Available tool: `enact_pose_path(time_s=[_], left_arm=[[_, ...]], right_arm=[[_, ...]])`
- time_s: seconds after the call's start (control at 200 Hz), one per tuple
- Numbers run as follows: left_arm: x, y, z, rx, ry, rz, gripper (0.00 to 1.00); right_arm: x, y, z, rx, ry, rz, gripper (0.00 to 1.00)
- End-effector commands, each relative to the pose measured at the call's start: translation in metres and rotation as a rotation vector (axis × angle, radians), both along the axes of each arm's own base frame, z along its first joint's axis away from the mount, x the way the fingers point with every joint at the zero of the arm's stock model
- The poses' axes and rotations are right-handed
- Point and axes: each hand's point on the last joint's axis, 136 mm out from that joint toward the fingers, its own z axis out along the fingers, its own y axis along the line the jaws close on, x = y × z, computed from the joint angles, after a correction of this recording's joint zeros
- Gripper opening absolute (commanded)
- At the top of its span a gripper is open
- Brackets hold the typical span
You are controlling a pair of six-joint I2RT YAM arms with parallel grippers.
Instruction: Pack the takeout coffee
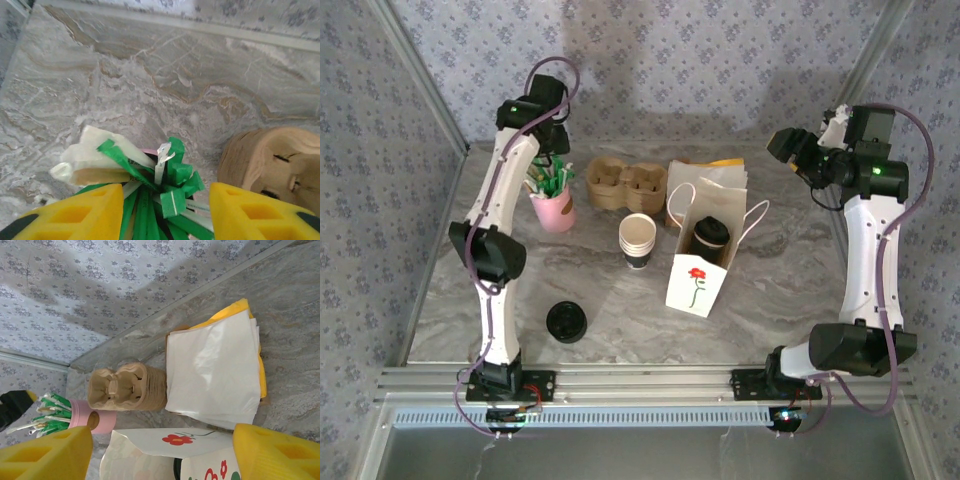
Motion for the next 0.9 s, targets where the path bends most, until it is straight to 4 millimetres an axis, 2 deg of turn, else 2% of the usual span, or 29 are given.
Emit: enact_pose_path(time_s=[0.0, 0.05, 0.41, 0.625, 0.81, 0.895], left_arm=[[0.006, 0.003, -0.003, -0.024, 0.004, 0.01, 0.44], [0.01, 0.005, -0.007, -0.025, 0.005, 0.019, 0.4], [0.025, 0.005, -0.018, -0.043, 0.001, 0.018, 0.29], [0.027, 0.003, -0.026, -0.046, 0.016, 0.016, 0.28], [0.026, 0.005, -0.029, -0.037, 0.026, 0.022, 0.3], [0.026, 0.007, -0.026, -0.031, 0.019, 0.028, 0.28]], right_arm=[[0.001, 0.0, 0.001, -0.03, 0.001, 0.011, 0.76], [0.002, 0.0, -0.001, -0.029, 0.003, 0.011, 0.76], [0.005, 0.0, -0.005, -0.036, 0.012, 0.014, 0.76], [0.004, 0.001, -0.003, -0.042, 0.01, 0.016, 0.76], [0.004, 0.0, -0.005, -0.044, 0.012, 0.016, 0.76], [0.004, 0.0, -0.006, -0.044, 0.016, 0.014, 0.76]])
